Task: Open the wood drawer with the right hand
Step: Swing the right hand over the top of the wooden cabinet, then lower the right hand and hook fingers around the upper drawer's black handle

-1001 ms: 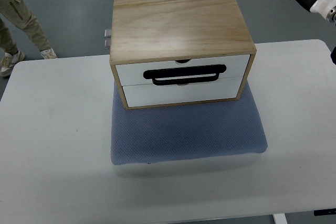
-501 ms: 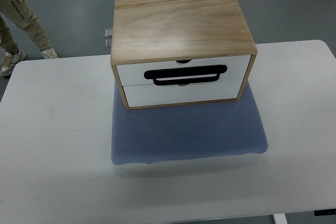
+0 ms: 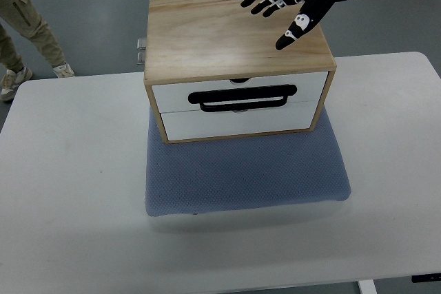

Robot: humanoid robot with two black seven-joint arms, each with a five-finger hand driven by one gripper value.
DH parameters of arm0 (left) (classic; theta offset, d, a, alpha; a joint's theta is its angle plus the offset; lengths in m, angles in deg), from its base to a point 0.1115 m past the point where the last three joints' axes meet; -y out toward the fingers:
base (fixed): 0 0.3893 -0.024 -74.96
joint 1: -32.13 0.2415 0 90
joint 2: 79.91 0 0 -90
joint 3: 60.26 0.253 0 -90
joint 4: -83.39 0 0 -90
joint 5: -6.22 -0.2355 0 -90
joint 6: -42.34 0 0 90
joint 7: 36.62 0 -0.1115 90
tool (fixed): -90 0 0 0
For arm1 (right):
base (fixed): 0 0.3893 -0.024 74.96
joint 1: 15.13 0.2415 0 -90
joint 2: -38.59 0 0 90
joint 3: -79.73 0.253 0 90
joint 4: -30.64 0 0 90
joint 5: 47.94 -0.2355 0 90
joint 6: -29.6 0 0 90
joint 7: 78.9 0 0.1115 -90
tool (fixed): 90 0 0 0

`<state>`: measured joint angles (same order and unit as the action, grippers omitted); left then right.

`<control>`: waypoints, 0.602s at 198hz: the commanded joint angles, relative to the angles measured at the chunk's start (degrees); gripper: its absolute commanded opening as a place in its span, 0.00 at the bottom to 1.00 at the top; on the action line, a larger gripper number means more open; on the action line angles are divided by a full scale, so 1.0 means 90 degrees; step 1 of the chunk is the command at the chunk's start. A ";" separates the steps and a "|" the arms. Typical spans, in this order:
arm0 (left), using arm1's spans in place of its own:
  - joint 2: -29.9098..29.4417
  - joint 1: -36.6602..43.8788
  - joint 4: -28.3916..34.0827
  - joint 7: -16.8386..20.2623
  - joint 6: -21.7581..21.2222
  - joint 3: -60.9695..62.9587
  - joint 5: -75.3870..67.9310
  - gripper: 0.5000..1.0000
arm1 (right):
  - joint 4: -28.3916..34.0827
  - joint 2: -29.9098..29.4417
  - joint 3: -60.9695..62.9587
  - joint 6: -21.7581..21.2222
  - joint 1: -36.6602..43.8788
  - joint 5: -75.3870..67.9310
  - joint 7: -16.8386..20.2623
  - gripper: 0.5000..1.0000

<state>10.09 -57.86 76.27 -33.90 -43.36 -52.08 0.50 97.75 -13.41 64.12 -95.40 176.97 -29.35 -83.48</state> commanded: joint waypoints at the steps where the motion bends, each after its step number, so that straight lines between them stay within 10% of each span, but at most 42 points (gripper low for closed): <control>1: 0.0000 -0.0001 0.0000 0.0000 0.0001 0.0000 0.0001 1.00 | 0.0375 -0.0062 -0.0005 0.0000 0.0111 0.0112 0.0363 0.89; 119: 0.0000 -0.0001 0.0000 0.0000 0.0001 0.0000 0.0001 1.00 | 0.1293 -0.0746 -0.0034 0.0042 0.0208 0.0103 0.1809 0.88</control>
<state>10.09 -57.86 76.27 -33.90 -43.36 -52.09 0.51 108.91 -19.06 63.98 -95.40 179.01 -28.39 -68.45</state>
